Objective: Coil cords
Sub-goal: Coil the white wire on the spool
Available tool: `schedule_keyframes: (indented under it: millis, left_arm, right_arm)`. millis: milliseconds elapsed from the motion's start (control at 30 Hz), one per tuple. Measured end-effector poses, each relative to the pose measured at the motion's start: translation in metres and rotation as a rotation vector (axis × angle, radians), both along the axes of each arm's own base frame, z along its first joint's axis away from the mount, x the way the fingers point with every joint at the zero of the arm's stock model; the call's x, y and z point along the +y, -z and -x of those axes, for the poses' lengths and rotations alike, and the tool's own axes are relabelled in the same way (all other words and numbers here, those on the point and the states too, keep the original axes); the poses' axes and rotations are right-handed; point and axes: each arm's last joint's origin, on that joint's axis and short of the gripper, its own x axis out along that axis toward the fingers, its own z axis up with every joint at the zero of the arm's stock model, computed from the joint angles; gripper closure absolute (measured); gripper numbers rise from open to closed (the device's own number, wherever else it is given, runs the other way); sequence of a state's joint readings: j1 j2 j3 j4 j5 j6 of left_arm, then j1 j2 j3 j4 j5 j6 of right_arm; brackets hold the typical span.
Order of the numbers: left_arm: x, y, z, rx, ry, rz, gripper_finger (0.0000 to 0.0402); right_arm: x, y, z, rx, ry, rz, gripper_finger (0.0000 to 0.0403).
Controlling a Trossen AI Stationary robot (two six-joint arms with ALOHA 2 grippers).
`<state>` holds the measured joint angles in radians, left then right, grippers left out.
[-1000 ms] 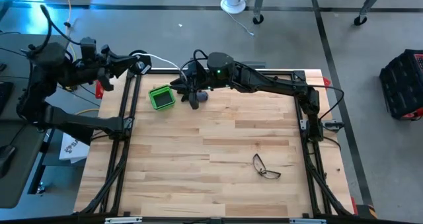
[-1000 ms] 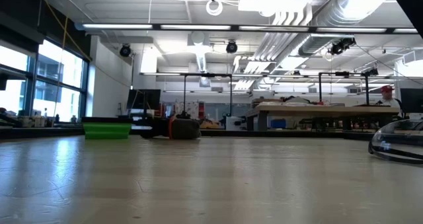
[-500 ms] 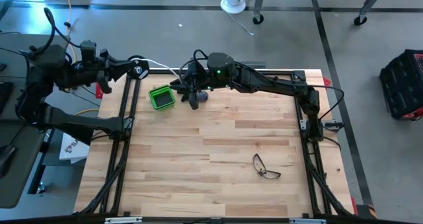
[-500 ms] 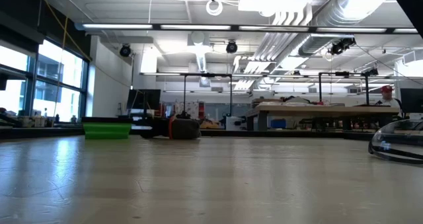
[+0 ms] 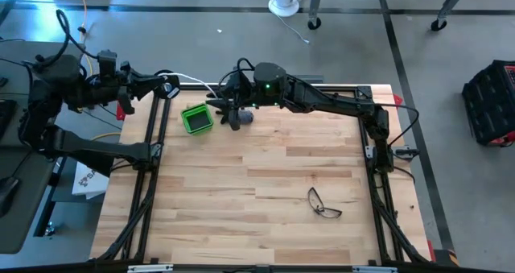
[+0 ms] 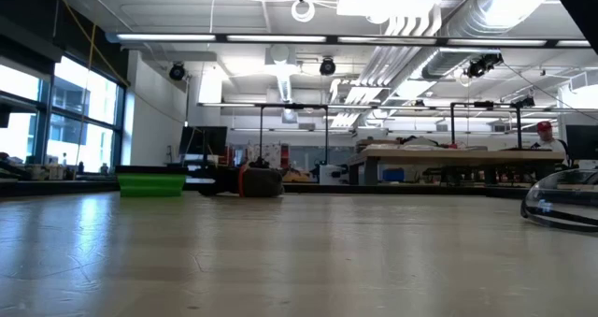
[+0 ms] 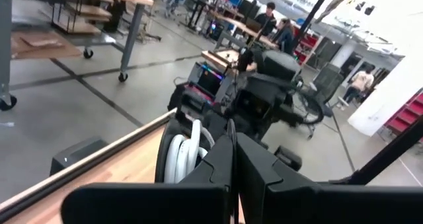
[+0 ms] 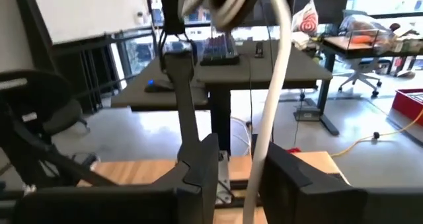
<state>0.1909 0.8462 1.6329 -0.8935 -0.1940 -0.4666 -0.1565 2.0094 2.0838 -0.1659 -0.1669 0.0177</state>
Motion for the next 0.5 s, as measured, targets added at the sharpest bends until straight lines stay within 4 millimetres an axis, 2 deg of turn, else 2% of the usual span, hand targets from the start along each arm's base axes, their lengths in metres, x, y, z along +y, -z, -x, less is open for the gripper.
schedule_keyframes:
  millis: [233, 500]
  left_arm:
    - [0.0023, 0.0042, -0.0115, 0.056, 0.000, 0.006, 0.0402]
    - [0.0015, 0.0032, -0.0038, 0.038, -0.027, 0.004, 0.0402]
  right_arm:
    - [-0.0012, -0.0025, 0.0002, -0.023, 0.007, 0.003, 0.0310]
    - [-0.0019, -0.0024, 0.0002, -0.022, 0.038, 0.006, 0.0311]
